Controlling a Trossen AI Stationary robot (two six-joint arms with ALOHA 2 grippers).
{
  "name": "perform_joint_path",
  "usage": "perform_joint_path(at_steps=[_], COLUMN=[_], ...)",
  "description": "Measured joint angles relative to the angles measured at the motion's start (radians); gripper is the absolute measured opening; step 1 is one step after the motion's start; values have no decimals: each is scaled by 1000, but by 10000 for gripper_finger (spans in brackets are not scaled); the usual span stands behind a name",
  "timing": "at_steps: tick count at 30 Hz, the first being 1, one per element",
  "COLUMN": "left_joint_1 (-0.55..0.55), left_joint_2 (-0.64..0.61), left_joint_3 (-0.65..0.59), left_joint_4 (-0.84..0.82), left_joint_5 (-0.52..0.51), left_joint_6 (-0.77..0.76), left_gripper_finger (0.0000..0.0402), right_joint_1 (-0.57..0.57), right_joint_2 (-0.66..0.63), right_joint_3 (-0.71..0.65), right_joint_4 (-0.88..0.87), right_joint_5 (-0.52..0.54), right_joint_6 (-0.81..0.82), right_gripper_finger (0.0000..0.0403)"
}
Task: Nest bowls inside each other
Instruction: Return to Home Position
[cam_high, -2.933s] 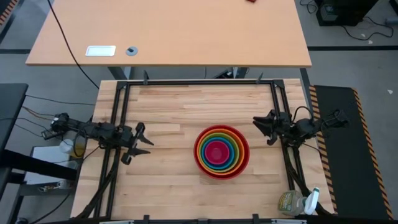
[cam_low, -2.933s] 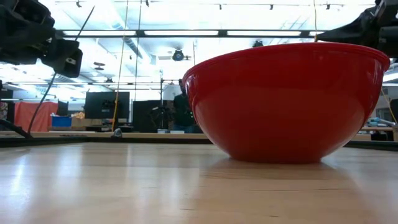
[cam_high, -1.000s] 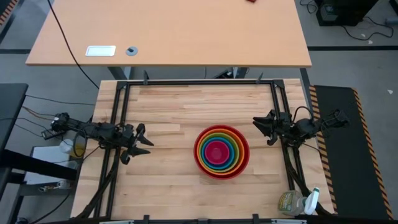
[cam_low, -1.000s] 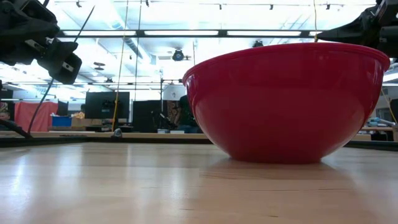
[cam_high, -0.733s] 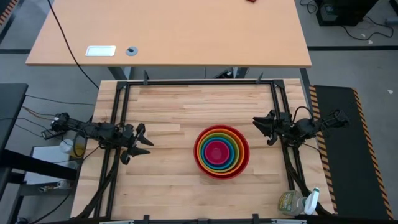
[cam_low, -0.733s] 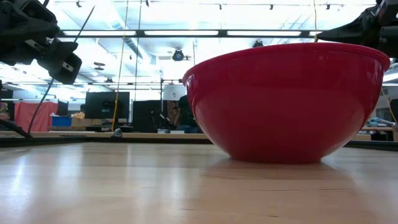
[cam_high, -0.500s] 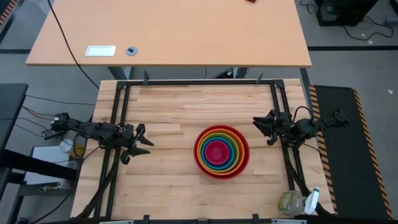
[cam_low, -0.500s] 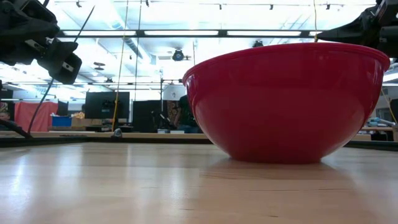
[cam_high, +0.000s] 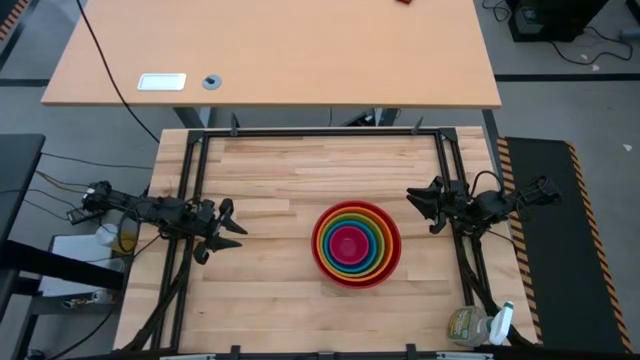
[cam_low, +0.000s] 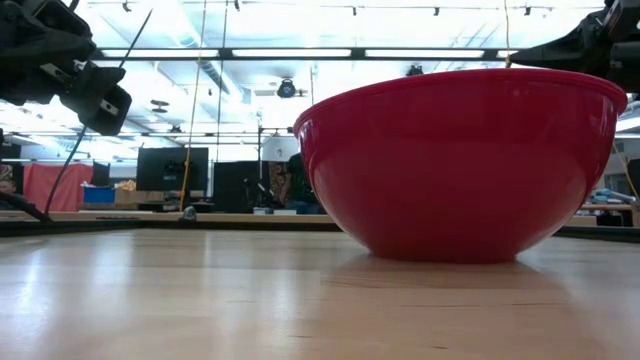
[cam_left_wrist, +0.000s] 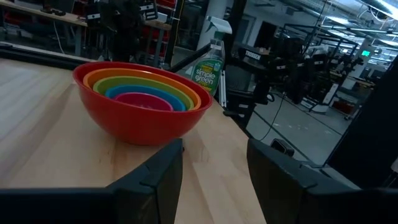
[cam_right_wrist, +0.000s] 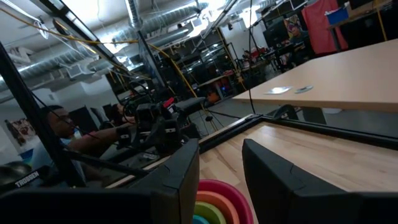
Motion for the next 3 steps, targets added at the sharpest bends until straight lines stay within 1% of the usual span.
perform_joint_path(at_steps=[3], left_joint_1=[0], left_joint_2=[0], left_joint_3=[0], left_joint_4=[0], left_joint_5=[0], left_joint_6=[0], left_gripper_finger=[181], right_joint_1=[0], right_joint_2=[0], right_joint_3=[0], right_joint_4=[0], right_joint_5=[0], right_joint_6=[0], right_gripper_finger=[132])
